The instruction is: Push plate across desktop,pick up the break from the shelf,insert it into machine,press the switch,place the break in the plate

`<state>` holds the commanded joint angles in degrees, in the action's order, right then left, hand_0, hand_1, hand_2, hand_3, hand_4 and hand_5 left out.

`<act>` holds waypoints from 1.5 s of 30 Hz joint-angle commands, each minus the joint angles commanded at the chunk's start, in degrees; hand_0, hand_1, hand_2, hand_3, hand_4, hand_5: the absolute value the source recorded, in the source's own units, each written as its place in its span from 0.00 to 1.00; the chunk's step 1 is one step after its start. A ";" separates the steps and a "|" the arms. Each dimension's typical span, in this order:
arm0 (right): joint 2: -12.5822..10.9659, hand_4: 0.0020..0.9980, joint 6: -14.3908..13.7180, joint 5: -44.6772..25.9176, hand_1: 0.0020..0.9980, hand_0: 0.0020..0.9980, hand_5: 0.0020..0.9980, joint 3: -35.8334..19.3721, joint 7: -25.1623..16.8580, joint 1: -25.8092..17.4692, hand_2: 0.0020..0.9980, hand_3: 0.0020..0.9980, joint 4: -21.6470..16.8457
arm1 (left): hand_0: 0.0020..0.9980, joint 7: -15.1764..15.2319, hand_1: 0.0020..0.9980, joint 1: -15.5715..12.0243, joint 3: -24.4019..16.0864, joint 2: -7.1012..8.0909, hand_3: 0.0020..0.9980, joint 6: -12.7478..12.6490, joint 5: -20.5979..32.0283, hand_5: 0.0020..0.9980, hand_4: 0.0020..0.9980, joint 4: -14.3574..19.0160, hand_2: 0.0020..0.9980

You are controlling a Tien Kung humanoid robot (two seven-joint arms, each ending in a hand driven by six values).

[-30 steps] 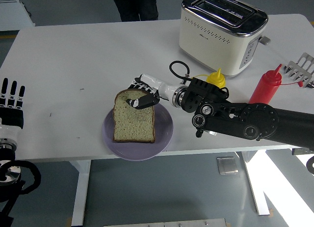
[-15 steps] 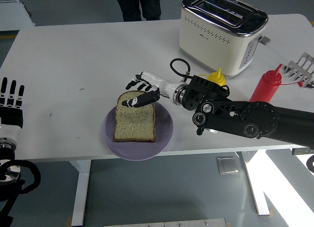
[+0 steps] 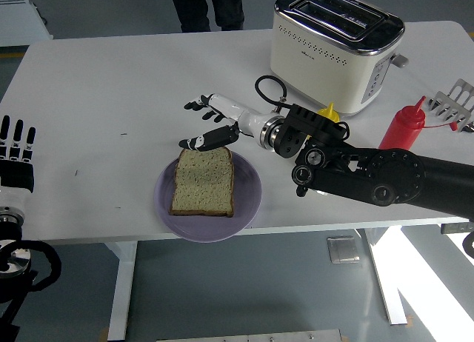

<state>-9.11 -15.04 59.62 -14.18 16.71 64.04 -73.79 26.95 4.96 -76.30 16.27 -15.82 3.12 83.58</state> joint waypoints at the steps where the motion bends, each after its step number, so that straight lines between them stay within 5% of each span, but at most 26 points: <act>1: -0.35 0.74 -0.10 0.41 0.84 0.82 0.34 -1.02 -0.05 -0.03 0.90 0.86 -0.83 | 0.75 0.01 0.67 -0.04 -0.13 0.01 0.59 -0.02 -0.04 0.91 0.64 0.09 0.62; 4: -0.94 0.74 -0.27 1.10 0.84 0.82 0.34 -3.09 -0.12 -0.09 0.90 0.86 -2.21 | 0.75 0.04 0.67 -0.11 -0.34 0.02 0.59 -0.06 -0.11 0.91 0.64 0.24 0.62; 5: -1.72 0.75 -0.71 1.15 0.81 0.80 0.34 -4.53 -0.43 -0.02 0.82 0.77 -3.46 | 0.74 0.03 0.67 -0.23 -0.71 0.08 0.59 -0.12 -0.24 0.91 0.64 0.54 0.62; 18: -12.18 0.76 -5.56 0.23 0.76 0.77 0.35 -25.23 -4.96 -2.45 0.74 0.70 -16.78 | 0.74 -0.78 0.67 -2.27 -5.69 0.94 0.59 -0.54 -1.08 0.92 0.64 4.24 0.62; 30: -21.85 0.74 -7.34 2.09 0.72 0.76 0.36 -44.97 -11.31 -15.64 0.69 0.67 -23.99 | 0.74 -2.83 0.67 -4.15 -10.46 1.51 0.59 -0.14 0.07 0.93 0.65 6.68 0.62; 38: -22.64 0.73 -9.56 -1.82 0.70 0.75 0.36 -57.16 -20.53 -28.17 0.67 0.65 -23.09 | 0.74 -5.13 0.67 -4.35 -10.87 1.44 0.60 0.85 1.19 0.93 0.65 7.11 0.62; 45: -19.08 0.73 -9.89 -11.67 0.69 0.74 0.36 -65.69 -28.44 -38.44 0.66 0.63 -21.31 | 0.74 -7.07 0.67 -4.19 -10.59 1.23 0.60 1.92 2.44 0.94 0.66 7.33 0.62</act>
<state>-28.19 -24.94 47.95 -79.87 -11.73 25.60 -95.10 19.88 0.77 -86.89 17.50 -13.91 5.56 90.91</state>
